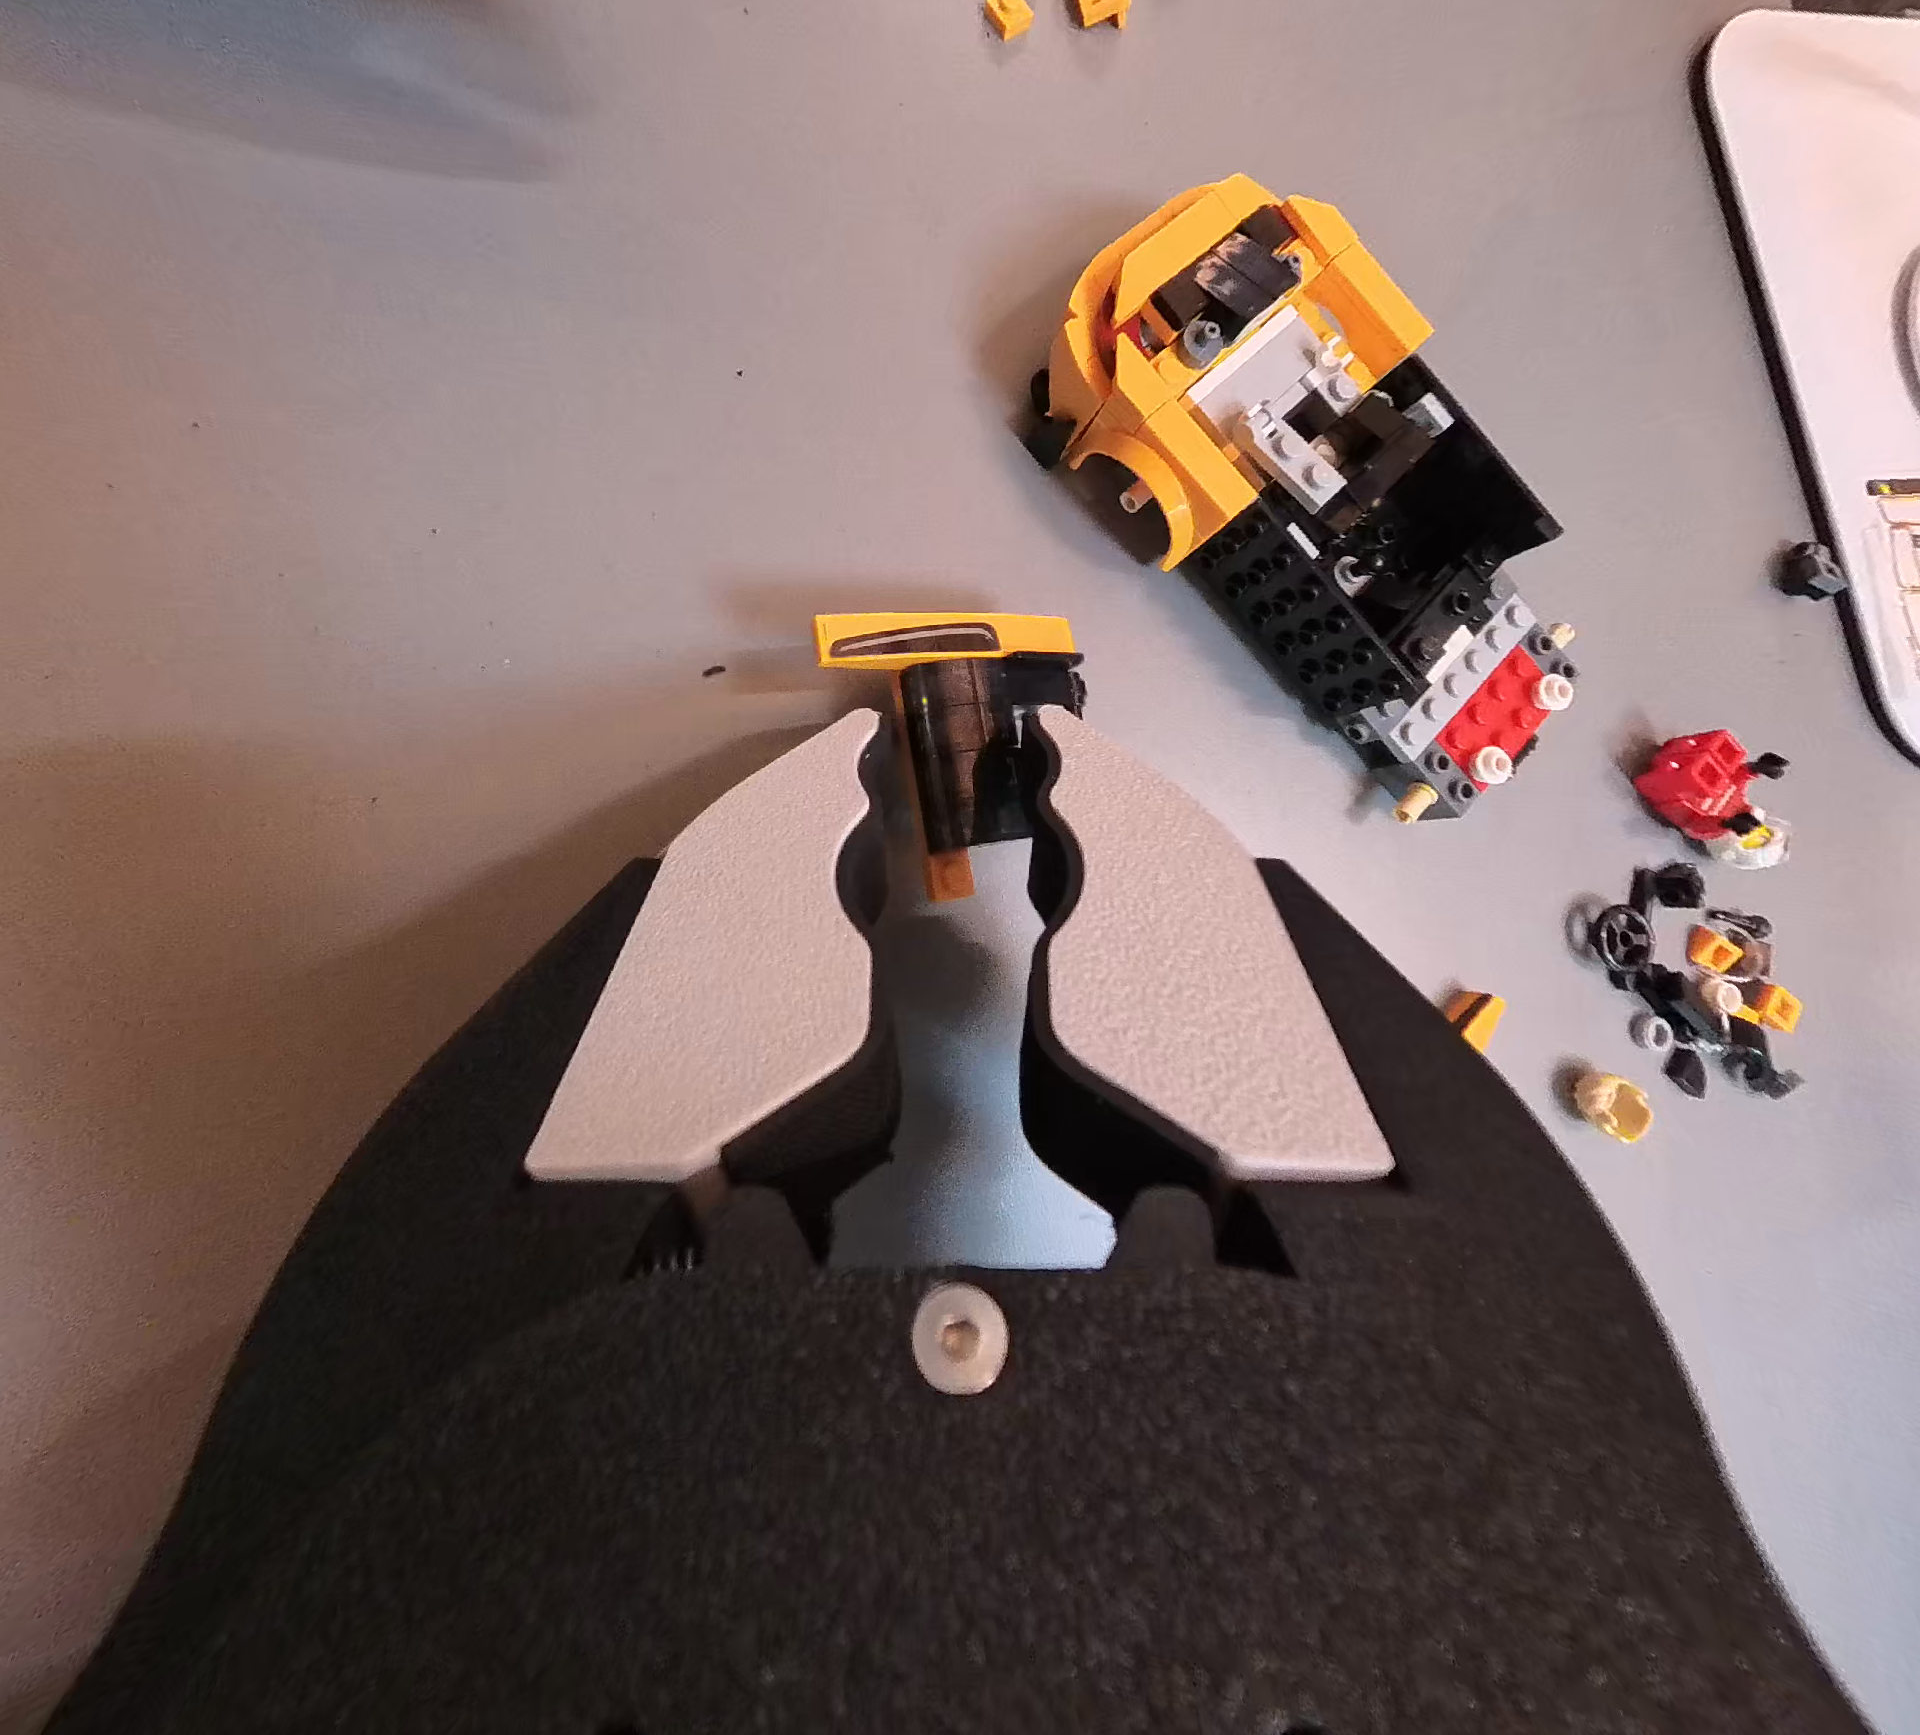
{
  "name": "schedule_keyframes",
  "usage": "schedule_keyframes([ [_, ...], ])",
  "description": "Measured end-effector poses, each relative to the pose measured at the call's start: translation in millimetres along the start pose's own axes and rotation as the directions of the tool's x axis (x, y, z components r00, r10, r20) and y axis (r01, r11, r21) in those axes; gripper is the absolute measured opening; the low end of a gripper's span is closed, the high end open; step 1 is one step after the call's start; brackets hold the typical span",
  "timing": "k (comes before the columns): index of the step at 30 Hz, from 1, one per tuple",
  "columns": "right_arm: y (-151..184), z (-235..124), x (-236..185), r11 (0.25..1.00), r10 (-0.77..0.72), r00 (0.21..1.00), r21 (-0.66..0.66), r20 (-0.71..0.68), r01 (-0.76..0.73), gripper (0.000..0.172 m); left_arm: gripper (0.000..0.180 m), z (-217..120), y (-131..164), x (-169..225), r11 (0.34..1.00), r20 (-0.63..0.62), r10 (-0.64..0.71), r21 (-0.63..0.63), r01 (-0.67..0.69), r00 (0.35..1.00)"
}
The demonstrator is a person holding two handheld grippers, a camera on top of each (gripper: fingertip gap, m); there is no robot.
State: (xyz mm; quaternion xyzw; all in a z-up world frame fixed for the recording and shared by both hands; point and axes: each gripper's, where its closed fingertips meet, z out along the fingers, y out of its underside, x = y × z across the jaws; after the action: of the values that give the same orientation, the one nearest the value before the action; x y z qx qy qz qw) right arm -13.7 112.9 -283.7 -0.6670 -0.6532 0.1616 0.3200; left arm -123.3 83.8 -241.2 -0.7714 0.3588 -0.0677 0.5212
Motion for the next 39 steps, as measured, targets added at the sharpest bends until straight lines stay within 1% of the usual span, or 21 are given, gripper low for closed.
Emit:
schedule_keyframes([
  [4,-4,-7,-2,0.999,0.019,1.0,0.036,0.018,-0.02,0.022,0.011,0,-1,1,1.0,-0.002,0.002,0.003,-0.002,1.0],
  [10,-13,-13,-22,0.99,0.09,0.982,0.095,0.164,-0.107,0.022,0.012,0,-2,4,1.0,-0.019,0.017,0.009,-0.016,1.0],
  [14,-19,-10,-33,0.988,0.095,0.97,0.095,0.225,-0.119,0.022,0.015,0,-3,10,0.999,-0.044,0.036,0.013,-0.035,0.998],
  [22,-20,-7,-44,0.984,0.127,0.948,0.086,0.292,-0.158,0.022,0.018,0,-6,17,0.997,-0.067,0.08,0.029,-0.078,0.995],
  [26,-17,-4,-40,0.985,0.134,0.953,0.073,0.273,-0.159,0.023,0.018,0,-6,19,0.994,-0.068,0.104,0.031,-0.102,0.992],
  [35,-20,-5,-33,0.98,0.142,0.96,0.102,0.243,-0.171,0.023,0.017,0,-5,18,0.995,-0.062,0.096,0.026,-0.094,0.993],
  [37,-22,-6,-32,0.978,0.137,0.961,0.119,0.239,-0.169,0.021,0.017,-1,-6,18,0.995,-0.06,0.096,0.029,-0.094,0.994],
  [39,-24,-8,-32,0.976,0.135,0.961,0.135,0.241,-0.171,0.015,0.017,-1,-7,18,0.995,-0.06,0.096,0.034,-0.095,0.994],
])
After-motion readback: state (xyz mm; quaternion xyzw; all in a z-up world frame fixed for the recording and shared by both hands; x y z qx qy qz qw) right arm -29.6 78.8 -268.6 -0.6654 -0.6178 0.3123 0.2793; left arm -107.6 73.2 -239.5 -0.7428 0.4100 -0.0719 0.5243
